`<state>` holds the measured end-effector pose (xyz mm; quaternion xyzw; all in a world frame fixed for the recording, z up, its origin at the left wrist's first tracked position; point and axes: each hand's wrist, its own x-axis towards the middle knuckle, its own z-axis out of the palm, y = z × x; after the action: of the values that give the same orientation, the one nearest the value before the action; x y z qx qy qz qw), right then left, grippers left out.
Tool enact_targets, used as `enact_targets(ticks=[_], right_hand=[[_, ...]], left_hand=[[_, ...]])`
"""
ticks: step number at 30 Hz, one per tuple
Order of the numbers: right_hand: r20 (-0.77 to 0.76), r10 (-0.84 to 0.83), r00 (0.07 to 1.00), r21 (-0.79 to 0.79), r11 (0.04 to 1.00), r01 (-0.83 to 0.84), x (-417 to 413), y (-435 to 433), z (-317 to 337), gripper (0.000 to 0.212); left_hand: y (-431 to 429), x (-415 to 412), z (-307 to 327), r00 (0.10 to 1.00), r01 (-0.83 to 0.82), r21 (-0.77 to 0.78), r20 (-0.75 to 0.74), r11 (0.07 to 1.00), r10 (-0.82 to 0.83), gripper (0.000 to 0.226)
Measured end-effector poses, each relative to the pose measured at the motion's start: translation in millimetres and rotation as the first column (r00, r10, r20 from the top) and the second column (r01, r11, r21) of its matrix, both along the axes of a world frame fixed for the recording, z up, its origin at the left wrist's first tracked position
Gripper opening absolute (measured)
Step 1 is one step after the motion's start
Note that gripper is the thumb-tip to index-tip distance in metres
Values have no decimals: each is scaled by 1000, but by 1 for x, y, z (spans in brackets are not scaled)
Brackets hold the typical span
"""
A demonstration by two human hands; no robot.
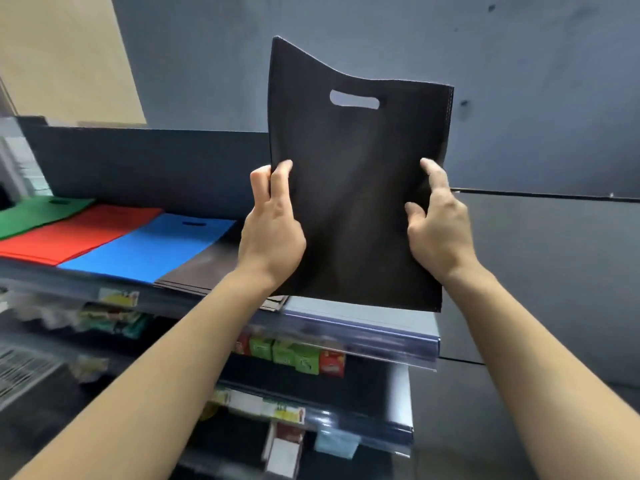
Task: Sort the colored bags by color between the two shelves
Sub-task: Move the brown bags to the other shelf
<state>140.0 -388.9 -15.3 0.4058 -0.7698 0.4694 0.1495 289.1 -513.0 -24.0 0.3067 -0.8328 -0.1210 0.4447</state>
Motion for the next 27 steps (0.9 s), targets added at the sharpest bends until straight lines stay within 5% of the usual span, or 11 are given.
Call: enact_targets(ticks=[11, 22, 27], right_hand=[[39, 86, 995, 104, 991, -90, 55, -140, -18, 38], [111, 101, 989, 276, 953, -128, 48, -194, -39, 43], [125, 33, 992, 403, 912, -81, 49, -207, -54, 29]], left_hand=[[-135, 77, -10, 995, -65, 84, 86, 994, 58, 85], [-191, 79, -38, 980, -109, 163, 182, 981, 79, 92], [-217, 81, -51, 965, -100, 238, 259, 966, 36, 89]])
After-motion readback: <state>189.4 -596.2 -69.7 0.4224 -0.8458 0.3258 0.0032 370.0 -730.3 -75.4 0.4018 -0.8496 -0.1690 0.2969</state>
